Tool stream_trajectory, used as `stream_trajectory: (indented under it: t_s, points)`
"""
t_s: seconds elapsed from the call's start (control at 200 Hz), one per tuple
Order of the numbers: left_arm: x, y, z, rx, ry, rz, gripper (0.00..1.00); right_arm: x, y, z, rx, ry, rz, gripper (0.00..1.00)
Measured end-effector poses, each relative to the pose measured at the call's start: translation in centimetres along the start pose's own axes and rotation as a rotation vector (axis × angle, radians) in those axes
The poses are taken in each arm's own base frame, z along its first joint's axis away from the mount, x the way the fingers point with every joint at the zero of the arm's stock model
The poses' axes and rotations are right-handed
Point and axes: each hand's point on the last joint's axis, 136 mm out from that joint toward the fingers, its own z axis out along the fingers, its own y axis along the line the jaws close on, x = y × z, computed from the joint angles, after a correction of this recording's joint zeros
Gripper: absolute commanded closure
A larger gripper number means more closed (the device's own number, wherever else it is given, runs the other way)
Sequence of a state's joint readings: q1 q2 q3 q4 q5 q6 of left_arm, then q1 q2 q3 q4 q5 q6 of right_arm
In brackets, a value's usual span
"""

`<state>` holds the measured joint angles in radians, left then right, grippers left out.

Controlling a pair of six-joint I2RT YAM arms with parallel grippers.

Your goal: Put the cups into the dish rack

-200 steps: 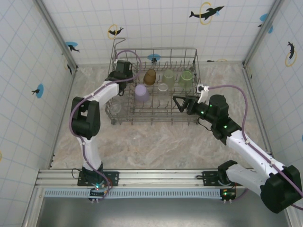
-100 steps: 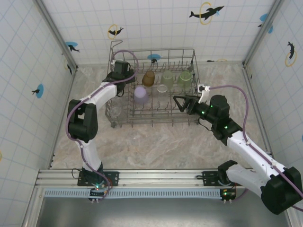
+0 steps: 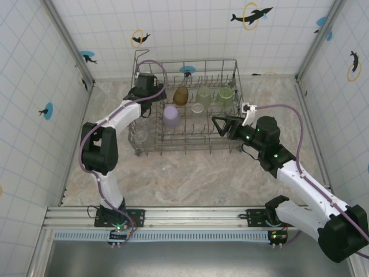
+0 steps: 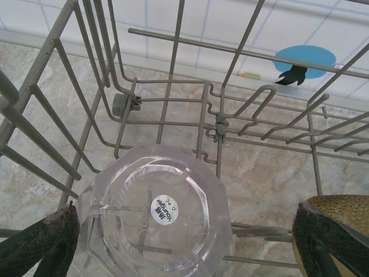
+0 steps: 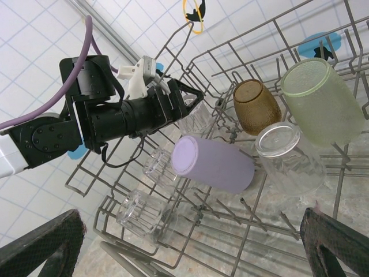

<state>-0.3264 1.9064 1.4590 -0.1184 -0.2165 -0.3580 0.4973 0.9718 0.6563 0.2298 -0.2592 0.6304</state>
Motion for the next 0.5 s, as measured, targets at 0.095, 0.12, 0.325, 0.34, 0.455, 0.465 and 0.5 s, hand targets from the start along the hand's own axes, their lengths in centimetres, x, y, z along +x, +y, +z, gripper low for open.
stream_trajectory:
  t_s: [0.095,0.12,0.325,0.34,0.455,0.465,0.5]
  points:
    - [0.0,0.1,-0.3,0.003,-0.011,-0.018,0.05,-0.1,0.1,-0.1,0.0,-0.004,-0.003,0.0]
    - [0.1,0.2,-0.5,0.003,-0.013,-0.02,0.06,-0.1,0.1,-0.1,0.0,-0.005,-0.004,0.0]
    - [0.7,1.0,-1.5,-0.019,-0.011,-0.04,0.05,-0.1,0.1,-0.1,0.0,-0.005,-0.003,0.0]
    - [0.7,1.0,-1.5,-0.02,-0.011,-0.041,0.04,-0.1,0.0,-0.1,0.0,-0.005,-0.004,0.0]
    - [0.7,1.0,-1.6,-0.029,-0.016,-0.038,0.03,-0.1,0.1,-0.1,0.0,-0.005,-0.003,0.0]
    - [0.7,1.1,-1.6,-0.031,-0.016,-0.038,0.03,-0.1,0.1,-0.1,0.0,-0.005,-0.002,0.0]
    - [0.7,1.1,-1.6,-0.035,-0.018,-0.037,0.03,-0.1,0.0,-0.1,0.0,-0.004,0.001,0.0]
